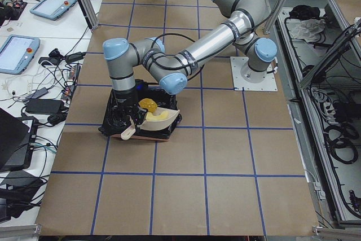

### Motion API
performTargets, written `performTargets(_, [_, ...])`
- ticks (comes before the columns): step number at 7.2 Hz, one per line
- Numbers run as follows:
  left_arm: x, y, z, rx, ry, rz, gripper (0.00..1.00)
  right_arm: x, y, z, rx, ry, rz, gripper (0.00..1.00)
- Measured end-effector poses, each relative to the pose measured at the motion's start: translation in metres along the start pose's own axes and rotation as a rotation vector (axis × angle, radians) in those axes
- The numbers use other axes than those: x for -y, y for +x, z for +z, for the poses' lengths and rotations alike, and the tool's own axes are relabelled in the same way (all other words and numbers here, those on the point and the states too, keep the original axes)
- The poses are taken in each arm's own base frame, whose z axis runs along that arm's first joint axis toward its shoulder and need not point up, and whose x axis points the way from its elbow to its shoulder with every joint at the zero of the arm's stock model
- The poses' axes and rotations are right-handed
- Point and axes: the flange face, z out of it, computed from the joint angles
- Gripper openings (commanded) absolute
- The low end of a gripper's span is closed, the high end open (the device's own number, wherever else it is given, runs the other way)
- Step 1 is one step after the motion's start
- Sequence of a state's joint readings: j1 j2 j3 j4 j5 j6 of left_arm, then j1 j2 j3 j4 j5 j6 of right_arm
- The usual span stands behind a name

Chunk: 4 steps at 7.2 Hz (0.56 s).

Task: Sweep and dump trash into bin
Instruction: 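Tip the dustpan over the black bin with the left gripper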

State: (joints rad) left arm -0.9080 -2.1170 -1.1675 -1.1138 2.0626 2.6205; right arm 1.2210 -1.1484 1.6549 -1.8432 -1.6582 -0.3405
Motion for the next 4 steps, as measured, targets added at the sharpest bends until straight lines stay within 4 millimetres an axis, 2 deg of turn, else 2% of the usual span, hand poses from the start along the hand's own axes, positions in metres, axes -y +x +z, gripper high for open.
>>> performTargets(1, [0.005,-0.005,-0.003,-0.003,-0.038,0.015,0.00,0.001,0.000,-0.001,-0.002,0.007,0.001,0.99])
performTargets(4, [0.013,-0.010,-0.018,-0.018,-0.094,0.033,0.00,0.002,0.001,-0.004,-0.010,0.025,0.006,1.00])
